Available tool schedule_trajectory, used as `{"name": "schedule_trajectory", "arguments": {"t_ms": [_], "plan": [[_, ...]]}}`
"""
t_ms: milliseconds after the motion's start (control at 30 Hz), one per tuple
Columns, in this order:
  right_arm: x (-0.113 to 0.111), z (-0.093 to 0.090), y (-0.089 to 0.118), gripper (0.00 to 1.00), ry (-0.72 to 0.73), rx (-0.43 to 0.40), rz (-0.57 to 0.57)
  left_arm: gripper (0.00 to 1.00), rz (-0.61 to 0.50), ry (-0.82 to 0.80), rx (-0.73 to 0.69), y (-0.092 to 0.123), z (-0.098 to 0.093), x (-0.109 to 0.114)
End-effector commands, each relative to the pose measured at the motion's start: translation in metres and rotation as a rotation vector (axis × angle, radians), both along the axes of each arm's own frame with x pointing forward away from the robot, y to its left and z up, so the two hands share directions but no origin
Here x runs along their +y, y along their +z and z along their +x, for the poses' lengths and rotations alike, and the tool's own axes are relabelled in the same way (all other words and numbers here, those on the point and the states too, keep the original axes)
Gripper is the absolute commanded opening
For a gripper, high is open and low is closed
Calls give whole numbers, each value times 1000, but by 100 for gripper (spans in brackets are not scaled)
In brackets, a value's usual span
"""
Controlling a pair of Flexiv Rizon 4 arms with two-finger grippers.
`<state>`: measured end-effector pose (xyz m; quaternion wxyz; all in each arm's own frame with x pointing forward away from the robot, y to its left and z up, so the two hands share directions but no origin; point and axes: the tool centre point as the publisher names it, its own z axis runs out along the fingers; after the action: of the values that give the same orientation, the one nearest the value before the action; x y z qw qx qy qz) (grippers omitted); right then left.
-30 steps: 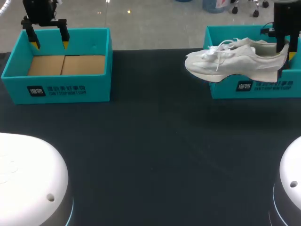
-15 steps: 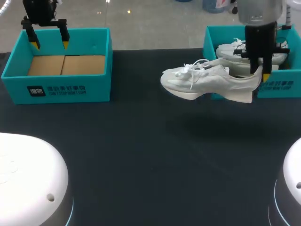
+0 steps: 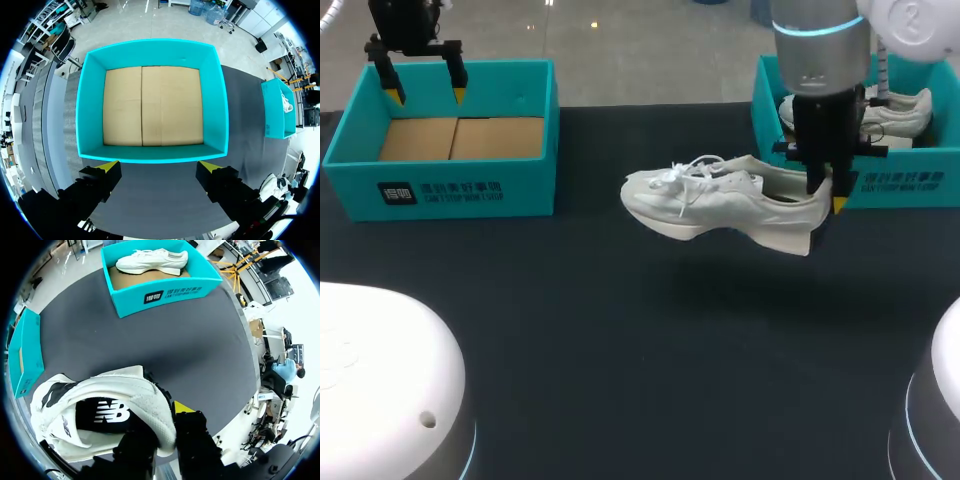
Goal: Take the shoe out of the shoebox, open the shoe tongue, remove and reinsert the insole, then place the shoe into the shoebox
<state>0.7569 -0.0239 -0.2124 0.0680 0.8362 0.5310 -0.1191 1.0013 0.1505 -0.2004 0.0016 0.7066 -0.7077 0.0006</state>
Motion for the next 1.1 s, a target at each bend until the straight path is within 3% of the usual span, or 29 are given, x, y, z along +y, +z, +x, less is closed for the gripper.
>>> {"name": "schedule_trajectory", "arguments": {"t_ms": [33,233,867,1100], "plan": [[13,-8,-9,0,9,3,-7,100,1,1,0,0,0,0],[27,-23,-16,0,-3,16,5,100,1,1,0,0,0,0],[27,-23,-16,0,-3,16,5,100,1,1,0,0,0,0],[57,-24,-51,0,-91,-12,44,100,1,1,0,0,0,0]]}}
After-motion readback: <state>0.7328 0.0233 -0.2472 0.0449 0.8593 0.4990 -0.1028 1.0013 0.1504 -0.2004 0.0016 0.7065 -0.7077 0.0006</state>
